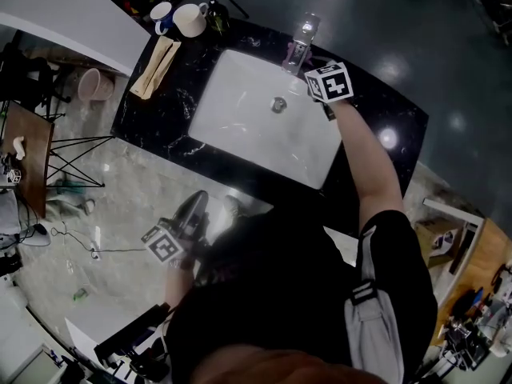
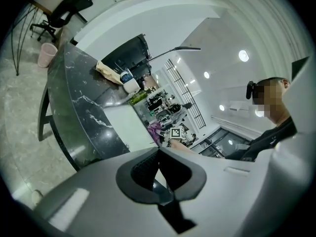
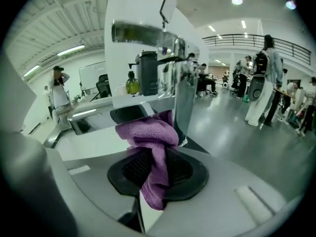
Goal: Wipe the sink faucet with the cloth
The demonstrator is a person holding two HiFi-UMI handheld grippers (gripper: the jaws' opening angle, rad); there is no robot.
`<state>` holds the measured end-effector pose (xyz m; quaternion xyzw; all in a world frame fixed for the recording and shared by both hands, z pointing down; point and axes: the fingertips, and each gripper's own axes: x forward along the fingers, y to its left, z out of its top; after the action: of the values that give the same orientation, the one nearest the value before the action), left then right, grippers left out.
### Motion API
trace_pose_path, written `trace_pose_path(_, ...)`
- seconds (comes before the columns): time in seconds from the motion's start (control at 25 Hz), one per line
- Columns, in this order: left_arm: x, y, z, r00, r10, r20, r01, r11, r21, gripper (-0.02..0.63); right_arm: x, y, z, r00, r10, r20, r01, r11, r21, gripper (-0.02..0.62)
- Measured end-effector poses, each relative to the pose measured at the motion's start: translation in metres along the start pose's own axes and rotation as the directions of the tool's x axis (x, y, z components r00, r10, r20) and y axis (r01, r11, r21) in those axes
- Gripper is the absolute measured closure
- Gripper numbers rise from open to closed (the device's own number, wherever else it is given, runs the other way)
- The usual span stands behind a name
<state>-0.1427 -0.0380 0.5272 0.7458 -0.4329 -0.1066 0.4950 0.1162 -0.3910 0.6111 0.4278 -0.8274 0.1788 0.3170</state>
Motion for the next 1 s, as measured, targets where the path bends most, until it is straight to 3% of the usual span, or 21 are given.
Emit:
trace_pose_path(0.24,0.002,-0.004,0.012,0.999,-0.051,-0.009,0.051,0.999,0.011,0.606,-0.073,-0.038,0.030,0.978,-0.115,0.172,0.090,0.985,0.147,0.512)
trace_pose_path(0.4,0.007,-0.009,0.017,0.997,-0.077,-0.016,0.078,0.997,0.028,0.606,-0.116,-0.061,0.089,0.931,-0.123,0.343,0.040,0.970,0.241,0.514)
trace_pose_path(0.48,0.009,-0.013,0.019,0.996,-0.084,-0.020,0.085,0.996,0.040,0.606,-0.124,-0.068,0.110,0.917,-0.124,0.378,0.022,0.965,0.261,0.514)
trace_pose_path(0.6,0.010,-0.015,0.020,0.997,-0.079,-0.023,0.080,0.996,0.048,0.606,-0.112,-0.072,0.116,0.923,-0.098,0.373,-0.019,0.954,0.300,0.514)
trace_pose_path(0.76,0.008,-0.013,0.014,0.999,-0.052,-0.017,0.052,0.998,0.033,0.606,-0.076,-0.065,0.093,0.941,-0.033,0.337,-0.099,0.926,0.365,0.513)
trace_pose_path(0.88,0.008,-0.010,0.008,1.000,-0.027,-0.013,0.027,0.999,0.022,0.606,-0.048,-0.067,0.068,0.956,-0.019,0.293,-0.109,0.905,0.411,0.515)
trace_pose_path(1.0,0.008,-0.006,0.001,1.000,-0.001,-0.008,0.001,1.000,0.002,0.606,-0.011,-0.068,0.032,0.986,-0.008,0.168,-0.065,0.904,0.422,0.515)
